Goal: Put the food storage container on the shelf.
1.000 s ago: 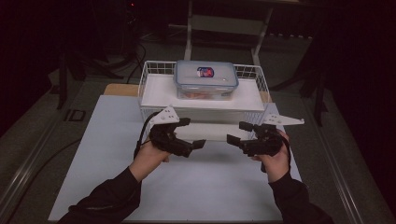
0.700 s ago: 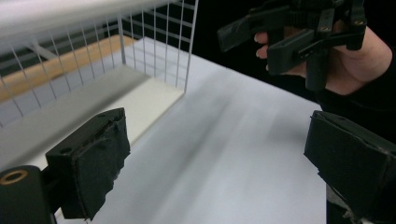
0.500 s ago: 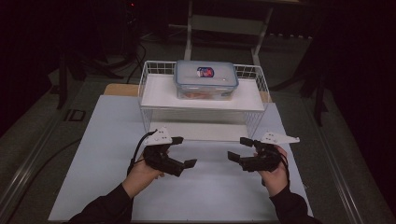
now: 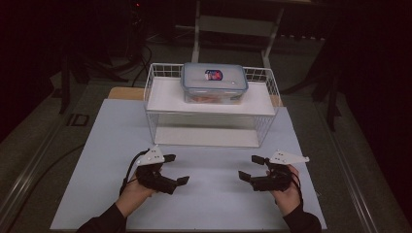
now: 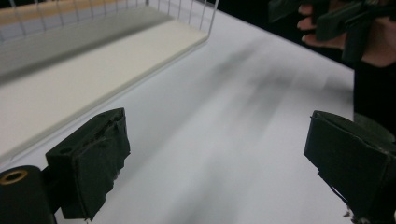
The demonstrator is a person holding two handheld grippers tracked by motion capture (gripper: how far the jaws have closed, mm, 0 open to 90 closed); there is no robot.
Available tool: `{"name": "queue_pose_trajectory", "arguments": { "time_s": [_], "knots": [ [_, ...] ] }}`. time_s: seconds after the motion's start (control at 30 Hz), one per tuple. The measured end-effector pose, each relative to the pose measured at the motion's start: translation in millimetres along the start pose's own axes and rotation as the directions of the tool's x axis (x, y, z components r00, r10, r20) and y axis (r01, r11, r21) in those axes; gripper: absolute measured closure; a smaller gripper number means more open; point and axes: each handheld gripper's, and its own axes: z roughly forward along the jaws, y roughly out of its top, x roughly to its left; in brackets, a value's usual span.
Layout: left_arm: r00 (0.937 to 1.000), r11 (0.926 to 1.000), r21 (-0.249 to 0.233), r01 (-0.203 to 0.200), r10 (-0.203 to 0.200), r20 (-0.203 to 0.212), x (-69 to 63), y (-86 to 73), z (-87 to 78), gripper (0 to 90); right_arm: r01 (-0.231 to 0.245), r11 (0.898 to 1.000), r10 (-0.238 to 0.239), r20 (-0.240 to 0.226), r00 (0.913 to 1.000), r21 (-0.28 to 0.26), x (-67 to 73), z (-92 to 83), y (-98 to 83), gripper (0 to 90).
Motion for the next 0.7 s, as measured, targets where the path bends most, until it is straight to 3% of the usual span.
{"name": "queue_pose_trajectory", "arguments": {
  "time_s": [0.1,0.27,0.7],
  "knots": [
    [0.9993,0.9997,0.02,-0.018,0.018,-0.033,1.4,-10.9,-1.9,6.4,0.003,1.0,-0.003,0.01,0.9999,0.003,-2.0,-0.7,-6.0,14.5],
    [0.9989,0.9992,0.039,-0.002,0.004,-0.047,7.2,-25.8,-1.5,6.4,0.005,1.0,-0.005,0.032,0.9995,0.003,-6.0,-3.6,-14.9,14.4],
    [0.9987,0.9994,0.034,-0.001,0.002,-0.051,10.9,-34.1,0.3,6.4,0.011,1.0,-0.012,0.038,0.9992,0.013,-10.2,0.0,-19.5,14.4]
  ]
}}
